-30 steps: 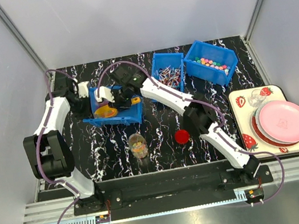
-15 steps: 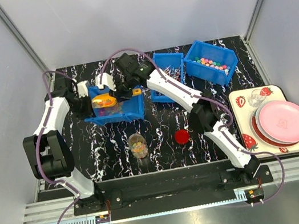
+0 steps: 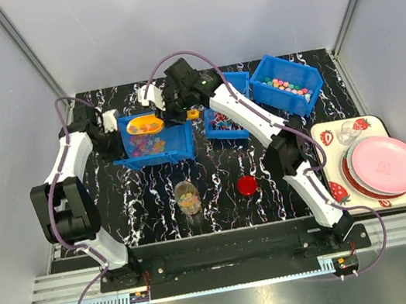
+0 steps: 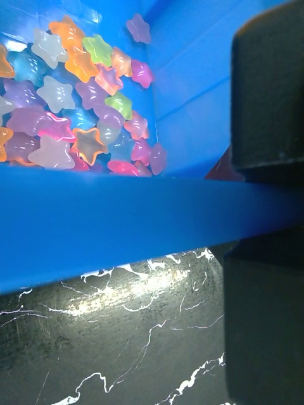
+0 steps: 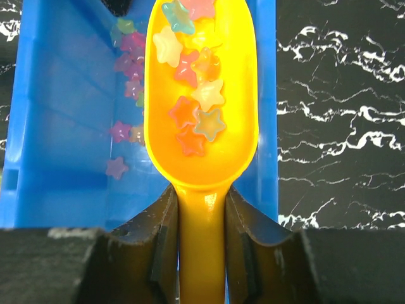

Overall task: Pack the candies
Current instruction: Scoop the fake candies from the storage box, then place the fake candies in the packing bottle.

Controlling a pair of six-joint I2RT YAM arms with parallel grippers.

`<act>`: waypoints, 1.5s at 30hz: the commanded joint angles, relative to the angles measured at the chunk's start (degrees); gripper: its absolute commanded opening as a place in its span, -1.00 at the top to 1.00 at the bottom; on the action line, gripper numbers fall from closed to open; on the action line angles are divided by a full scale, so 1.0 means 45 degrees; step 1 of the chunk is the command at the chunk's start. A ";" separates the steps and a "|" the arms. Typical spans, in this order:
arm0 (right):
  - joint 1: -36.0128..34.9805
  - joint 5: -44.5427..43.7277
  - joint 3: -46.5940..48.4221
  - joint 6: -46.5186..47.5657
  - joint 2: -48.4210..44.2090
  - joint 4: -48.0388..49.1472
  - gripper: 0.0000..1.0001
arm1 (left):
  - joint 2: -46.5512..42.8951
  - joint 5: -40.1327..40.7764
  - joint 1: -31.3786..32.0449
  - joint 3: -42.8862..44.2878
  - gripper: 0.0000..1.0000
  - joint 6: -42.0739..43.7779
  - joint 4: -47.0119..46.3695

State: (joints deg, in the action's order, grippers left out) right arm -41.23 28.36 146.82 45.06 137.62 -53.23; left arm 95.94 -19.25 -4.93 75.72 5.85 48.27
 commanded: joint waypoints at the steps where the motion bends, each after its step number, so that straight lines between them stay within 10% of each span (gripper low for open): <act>1: 0.0569 -0.0072 -0.0225 0.0085 -0.1364 0.0443 1.00 | -0.0637 -0.0801 -0.0057 0.0497 1.00 0.0205 -0.0141; 28: 0.1331 0.0182 -0.3368 0.0378 -0.5718 -0.1276 1.00 | 0.0047 -0.0021 -0.0428 0.0575 1.00 0.0029 -0.0219; 45: 0.0785 -0.1204 -1.0066 0.0514 -1.0210 0.0031 1.00 | 0.0496 0.0234 -0.0780 0.0575 1.00 0.0107 -0.0219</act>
State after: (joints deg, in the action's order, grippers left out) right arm -35.90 25.23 105.32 46.92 96.99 -57.21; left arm 98.87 -16.05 -8.16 75.72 6.00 49.65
